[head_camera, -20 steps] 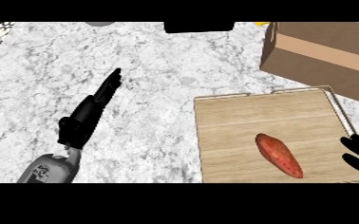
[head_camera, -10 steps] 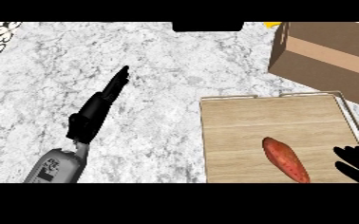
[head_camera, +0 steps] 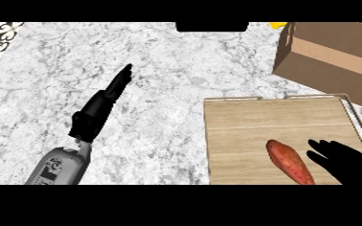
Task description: Pick the sweet potato from the tray and place it in the cardboard box
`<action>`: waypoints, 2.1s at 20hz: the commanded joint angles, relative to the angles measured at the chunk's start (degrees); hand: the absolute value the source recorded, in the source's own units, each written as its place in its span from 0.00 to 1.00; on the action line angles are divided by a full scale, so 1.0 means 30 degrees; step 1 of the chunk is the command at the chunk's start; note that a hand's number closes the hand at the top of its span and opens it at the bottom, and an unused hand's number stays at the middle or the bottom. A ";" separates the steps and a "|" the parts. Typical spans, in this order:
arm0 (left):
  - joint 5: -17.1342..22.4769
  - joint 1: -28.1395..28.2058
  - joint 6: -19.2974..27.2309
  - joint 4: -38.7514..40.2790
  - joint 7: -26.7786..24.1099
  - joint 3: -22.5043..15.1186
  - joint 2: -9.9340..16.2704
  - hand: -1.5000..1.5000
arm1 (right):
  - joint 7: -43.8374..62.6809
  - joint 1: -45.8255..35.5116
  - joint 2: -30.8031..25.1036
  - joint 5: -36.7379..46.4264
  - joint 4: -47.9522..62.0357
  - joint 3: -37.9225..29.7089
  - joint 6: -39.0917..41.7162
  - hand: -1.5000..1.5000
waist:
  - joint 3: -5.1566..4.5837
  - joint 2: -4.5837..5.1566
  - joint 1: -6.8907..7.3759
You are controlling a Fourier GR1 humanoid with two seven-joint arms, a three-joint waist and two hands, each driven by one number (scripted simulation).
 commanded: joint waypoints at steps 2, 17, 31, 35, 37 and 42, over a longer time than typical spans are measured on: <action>0.0055 0.0965 -0.0959 -0.0447 0.0008 0.0537 0.0052 0.50 | 0.0601 -0.1951 0.1738 0.2533 0.1316 0.1826 0.0685 0.00 | 0.0004 -0.0009 0.0038; -0.2225 0.0039 -0.1022 -0.0073 0.0579 0.0870 -0.2235 0.50 | -0.2801 -0.2982 0.4231 0.5730 0.4069 0.0813 0.2268 0.00 | 0.0007 -0.0013 -0.0100; -0.1976 -0.0582 -0.2593 0.0631 0.0669 0.2962 -0.2374 0.50 | -0.5361 -0.1826 0.6037 1.0387 0.6589 0.2272 0.0321 0.00 | 0.0013 -0.0013 -0.0162; -0.2384 0.0684 -0.3074 -0.0234 -0.0016 0.2963 -0.2208 0.50 | -0.4498 -0.3697 0.6569 1.1366 0.7201 0.2337 0.1400 0.00 | 0.0005 -0.0013 -0.0054; -0.1957 0.0819 -0.3035 -0.2243 0.1969 0.2824 -0.2557 0.50 | -0.4165 -0.3839 0.6894 1.1706 0.7232 0.2416 0.1588 0.00 | 0.0007 -0.0028 -0.0019; -0.2506 0.0958 -0.3226 -0.1529 0.1357 0.2914 -0.2969 0.50 | -0.4869 -0.2808 0.7349 1.2801 0.7296 0.2686 0.1108 1.00 | 0.0004 -0.0024 -0.0088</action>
